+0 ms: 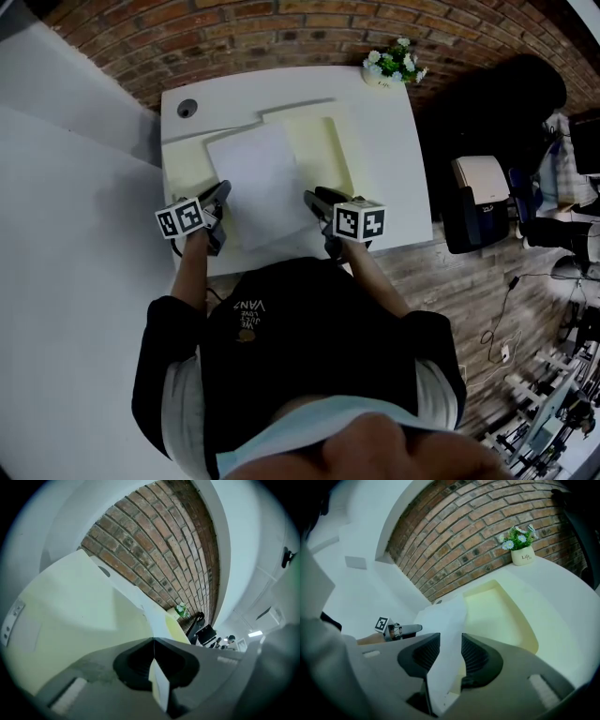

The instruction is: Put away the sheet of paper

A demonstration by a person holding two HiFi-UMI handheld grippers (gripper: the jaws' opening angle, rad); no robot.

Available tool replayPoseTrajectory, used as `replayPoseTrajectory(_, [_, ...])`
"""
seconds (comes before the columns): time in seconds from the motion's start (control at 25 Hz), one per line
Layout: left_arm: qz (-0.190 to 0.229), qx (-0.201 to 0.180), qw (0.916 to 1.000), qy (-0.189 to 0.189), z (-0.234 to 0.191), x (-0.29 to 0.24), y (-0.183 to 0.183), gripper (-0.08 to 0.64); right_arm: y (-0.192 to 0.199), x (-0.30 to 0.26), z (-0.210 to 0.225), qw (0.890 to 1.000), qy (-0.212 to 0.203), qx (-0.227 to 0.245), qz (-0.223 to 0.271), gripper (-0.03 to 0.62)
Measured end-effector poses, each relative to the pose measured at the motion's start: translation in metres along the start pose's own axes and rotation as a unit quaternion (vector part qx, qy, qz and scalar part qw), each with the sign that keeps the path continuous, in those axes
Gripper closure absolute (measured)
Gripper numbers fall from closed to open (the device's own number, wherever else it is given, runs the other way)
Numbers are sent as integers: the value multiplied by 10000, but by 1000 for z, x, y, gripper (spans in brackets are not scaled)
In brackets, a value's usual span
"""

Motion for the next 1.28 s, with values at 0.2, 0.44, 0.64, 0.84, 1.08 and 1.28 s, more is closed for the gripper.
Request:
replayPoseTrajectory(0.2, [-9, -13, 10000, -51, -2, -1, 1, 560, -9, 11, 10, 9997, 131, -74, 178, 451])
replayPoseTrajectory(0.44, [-19, -22, 9999, -139, -8, 0, 2, 560, -15, 21, 18, 9992, 230, -107, 308, 451])
replayPoseTrajectory(0.64, [6, -10, 9998, -217, -13, 2, -1, 560, -14, 25, 20, 9991, 245, -127, 325, 451])
replayPoseTrajectory(0.84, [19, -26, 9996, -265, -18, 1, -3, 560, -14, 27, 21, 9990, 260, -138, 345, 451])
replayPoseTrajectory(1.08, [-23, -133, 9994, -310, -21, 0, -9, 560, -13, 30, 25, 9988, 288, -164, 372, 451])
replayPoseTrajectory(1.28, [-137, -245, 9991, -320, -21, -4, -10, 560, -12, 34, 27, 9985, 324, -201, 398, 451])
Point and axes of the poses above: the fingertips, and each gripper's own axes: x backward along the fingers, z to its right, y out of its underside, the point moved 1 cm from there along x, backward along the fingers, and after that the axes turned 7 degrees about z, right-handed, at the moved point
